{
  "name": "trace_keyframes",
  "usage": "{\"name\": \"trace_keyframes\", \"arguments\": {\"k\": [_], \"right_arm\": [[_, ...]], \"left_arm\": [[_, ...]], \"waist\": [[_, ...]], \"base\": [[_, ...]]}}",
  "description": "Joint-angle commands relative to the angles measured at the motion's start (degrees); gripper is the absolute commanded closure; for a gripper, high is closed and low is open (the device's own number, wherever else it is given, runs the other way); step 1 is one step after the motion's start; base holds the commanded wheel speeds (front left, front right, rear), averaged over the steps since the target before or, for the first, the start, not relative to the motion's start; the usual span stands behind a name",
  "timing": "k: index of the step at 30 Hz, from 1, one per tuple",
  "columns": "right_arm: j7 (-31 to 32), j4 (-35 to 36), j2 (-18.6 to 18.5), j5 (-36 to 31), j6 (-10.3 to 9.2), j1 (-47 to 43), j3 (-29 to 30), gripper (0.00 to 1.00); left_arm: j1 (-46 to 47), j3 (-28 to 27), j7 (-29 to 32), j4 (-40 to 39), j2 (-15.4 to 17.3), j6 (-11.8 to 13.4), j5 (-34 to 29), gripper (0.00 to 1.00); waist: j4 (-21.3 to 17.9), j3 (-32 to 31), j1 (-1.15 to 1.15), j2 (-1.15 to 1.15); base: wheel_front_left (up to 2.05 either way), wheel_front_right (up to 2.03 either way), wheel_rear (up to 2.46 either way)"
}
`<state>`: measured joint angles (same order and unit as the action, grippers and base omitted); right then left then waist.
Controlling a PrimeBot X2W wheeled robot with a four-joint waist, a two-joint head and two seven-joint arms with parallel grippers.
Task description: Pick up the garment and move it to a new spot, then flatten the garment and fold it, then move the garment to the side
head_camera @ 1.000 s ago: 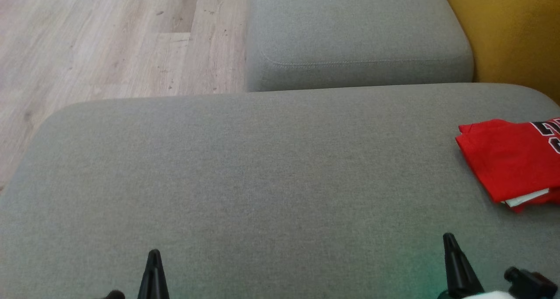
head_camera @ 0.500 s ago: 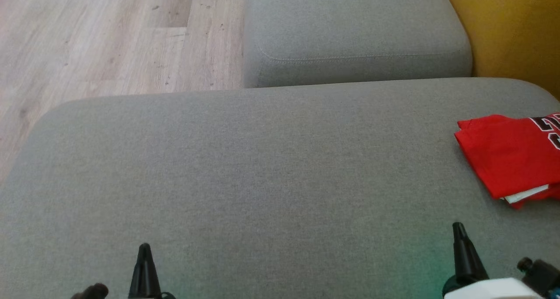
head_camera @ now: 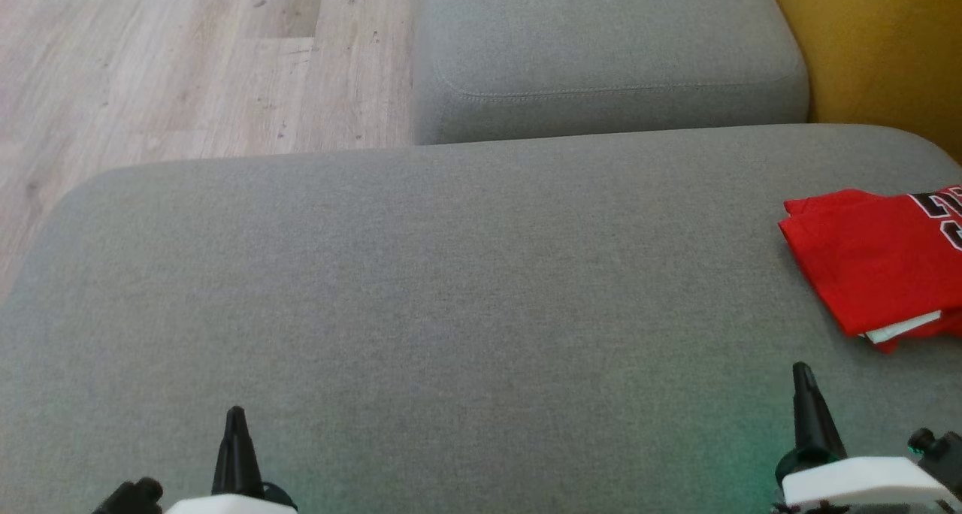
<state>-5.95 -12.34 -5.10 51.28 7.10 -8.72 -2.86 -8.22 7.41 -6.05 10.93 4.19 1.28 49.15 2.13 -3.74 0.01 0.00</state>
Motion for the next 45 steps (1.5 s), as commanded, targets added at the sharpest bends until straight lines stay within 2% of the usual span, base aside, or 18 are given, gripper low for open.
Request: {"name": "trace_keyframes", "arguments": {"k": [1,45], "right_arm": [[0.5,1.5,-0.3,2.1,0.19,3.5,0.1,1.00],[7.7,-0.6,0.5,30.4,0.33,11.3,5.2,1.00]], "left_arm": [[3.3,-1.7,0.3,-1.4,0.7,-0.7,2.1,1.00],[10.9,-8.5,7.5,1.7,0.5,-6.3,32.1,1.00]], "waist": [[-0.1,0.1,-0.01,0.00],[-1.5,2.8,-0.01,0.00]], "base": [[0.00,0.00,0.00],[0.00,0.00,0.00]]}}
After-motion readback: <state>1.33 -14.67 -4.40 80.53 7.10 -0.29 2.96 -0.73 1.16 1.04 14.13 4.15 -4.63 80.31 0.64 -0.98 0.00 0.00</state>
